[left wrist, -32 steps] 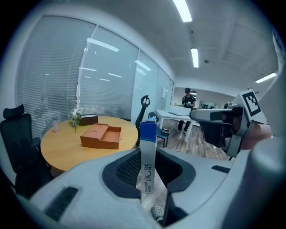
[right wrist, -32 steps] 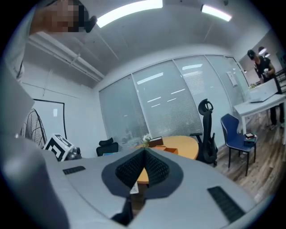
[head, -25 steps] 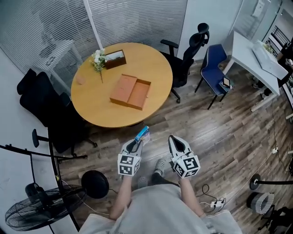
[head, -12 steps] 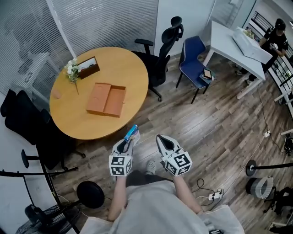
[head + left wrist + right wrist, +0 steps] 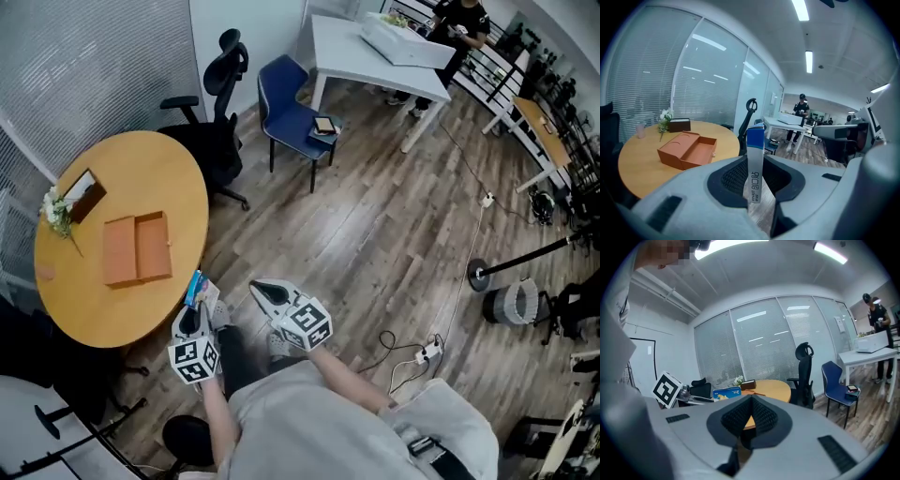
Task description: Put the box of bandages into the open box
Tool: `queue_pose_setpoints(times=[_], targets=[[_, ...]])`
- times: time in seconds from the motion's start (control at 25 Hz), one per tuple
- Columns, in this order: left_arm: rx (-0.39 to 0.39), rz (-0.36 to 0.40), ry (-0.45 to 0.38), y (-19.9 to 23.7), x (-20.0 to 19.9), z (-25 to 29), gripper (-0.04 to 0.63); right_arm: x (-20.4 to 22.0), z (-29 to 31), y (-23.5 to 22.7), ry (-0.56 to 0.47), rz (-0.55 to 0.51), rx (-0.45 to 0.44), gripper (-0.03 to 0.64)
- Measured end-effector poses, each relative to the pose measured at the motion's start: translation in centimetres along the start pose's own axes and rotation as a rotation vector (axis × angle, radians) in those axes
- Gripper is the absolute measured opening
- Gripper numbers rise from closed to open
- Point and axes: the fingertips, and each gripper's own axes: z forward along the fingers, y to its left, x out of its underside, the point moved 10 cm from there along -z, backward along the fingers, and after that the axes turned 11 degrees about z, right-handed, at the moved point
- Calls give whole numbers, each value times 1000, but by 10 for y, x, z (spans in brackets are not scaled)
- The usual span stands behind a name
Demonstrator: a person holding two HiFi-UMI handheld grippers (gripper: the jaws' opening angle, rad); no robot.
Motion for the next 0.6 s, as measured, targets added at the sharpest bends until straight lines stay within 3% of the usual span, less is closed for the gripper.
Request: queue_pose_setpoints(times=[0.2,0.6], targets=[[39,12,-7,19,-15,31,91,-9,26,-11,-2,-2,25,-5],[33,21,-9,92,-50,79,91,-42,115,-21,6,-5,17,-5]])
